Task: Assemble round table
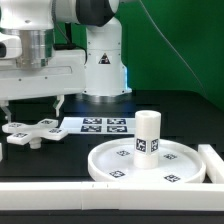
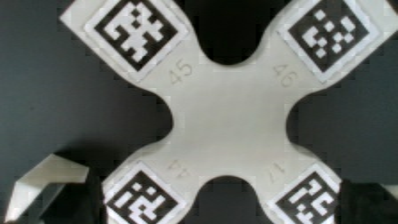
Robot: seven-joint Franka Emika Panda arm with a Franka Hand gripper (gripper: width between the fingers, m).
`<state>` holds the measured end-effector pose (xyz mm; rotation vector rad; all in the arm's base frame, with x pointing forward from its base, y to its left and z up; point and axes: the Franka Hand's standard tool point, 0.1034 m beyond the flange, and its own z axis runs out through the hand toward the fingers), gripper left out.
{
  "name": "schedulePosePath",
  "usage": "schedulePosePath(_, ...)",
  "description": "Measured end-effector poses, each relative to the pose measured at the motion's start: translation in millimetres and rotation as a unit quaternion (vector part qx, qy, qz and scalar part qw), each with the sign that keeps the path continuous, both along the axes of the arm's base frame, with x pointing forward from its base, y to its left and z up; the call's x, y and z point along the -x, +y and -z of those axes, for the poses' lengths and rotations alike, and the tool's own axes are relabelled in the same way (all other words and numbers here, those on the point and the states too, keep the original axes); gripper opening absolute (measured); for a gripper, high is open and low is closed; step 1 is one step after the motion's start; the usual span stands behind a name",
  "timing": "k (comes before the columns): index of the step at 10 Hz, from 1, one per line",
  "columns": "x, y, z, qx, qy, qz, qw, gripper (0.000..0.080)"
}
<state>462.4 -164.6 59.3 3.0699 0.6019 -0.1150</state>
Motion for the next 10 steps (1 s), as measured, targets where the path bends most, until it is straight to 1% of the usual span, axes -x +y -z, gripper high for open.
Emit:
schedulePosePath(2,1.5,-0.5,1.3,0.001,-0.002,0.001,1.000,0.0648)
schedulePosePath(4,10.8,-2.0,6.5,0.000,0.004,0.005,1.000,0.0648)
schedulePosePath(5,12.5,-2.8,8.3,0.000,0.005,0.006,1.000,0.0648)
schedulePosePath(7,14.0,-1.7,13.1,0.001,0.007,0.005,1.000,0.0648)
schedulePosePath(10,13.9,-0.8,15.3,0.002,0.009,0.003,1.000,0.0648)
